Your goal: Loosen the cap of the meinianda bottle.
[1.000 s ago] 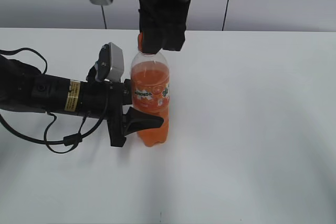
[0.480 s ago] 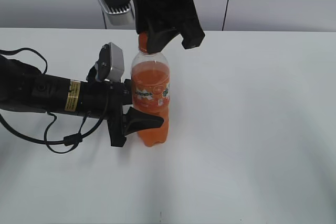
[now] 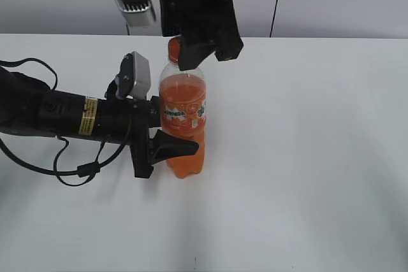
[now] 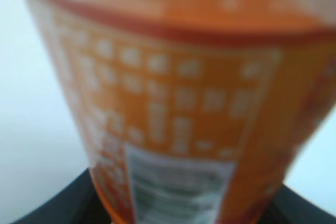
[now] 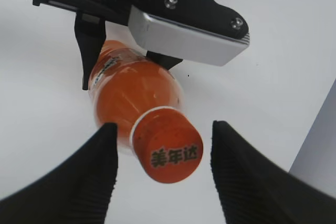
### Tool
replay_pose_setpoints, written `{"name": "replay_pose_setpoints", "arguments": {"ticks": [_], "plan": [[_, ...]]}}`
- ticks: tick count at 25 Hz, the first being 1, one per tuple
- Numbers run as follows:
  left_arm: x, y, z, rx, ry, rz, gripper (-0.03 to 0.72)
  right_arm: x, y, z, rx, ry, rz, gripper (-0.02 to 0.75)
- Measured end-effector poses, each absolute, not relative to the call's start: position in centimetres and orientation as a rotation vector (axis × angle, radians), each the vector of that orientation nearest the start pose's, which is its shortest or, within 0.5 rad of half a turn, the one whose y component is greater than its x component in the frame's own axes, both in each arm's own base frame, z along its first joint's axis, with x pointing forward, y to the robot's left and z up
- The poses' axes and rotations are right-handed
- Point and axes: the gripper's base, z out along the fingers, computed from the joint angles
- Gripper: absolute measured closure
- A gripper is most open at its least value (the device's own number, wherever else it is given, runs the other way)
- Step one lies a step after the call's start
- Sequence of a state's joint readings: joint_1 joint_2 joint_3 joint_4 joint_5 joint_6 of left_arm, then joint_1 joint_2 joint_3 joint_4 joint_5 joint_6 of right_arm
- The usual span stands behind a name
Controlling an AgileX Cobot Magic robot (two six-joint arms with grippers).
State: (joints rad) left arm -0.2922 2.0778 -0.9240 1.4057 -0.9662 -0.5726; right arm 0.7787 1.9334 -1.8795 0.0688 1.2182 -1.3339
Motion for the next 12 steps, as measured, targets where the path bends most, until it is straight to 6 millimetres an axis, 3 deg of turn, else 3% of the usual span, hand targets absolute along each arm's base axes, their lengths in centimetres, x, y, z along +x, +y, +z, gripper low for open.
{"name": "replay_pose_setpoints", "arguments": {"ticks": [6, 9, 12], "plan": [[31.1, -17.1, 10.3, 1.374, 1.638, -0.882, 0.305, 28.8, 29.3, 33.9, -2.286, 1.441, -0.037, 0.282], [31.1, -17.1, 10.3, 1.374, 1.639, -0.882, 0.305, 28.3, 28.9, 35.0, -2.122, 1.630, 0.017, 0.279], [31.1, -17.1, 10.3, 1.373, 1.639, -0.882, 0.305, 28.0, 28.6, 35.7, -1.838, 1.928, 0.115, 0.279]]}}
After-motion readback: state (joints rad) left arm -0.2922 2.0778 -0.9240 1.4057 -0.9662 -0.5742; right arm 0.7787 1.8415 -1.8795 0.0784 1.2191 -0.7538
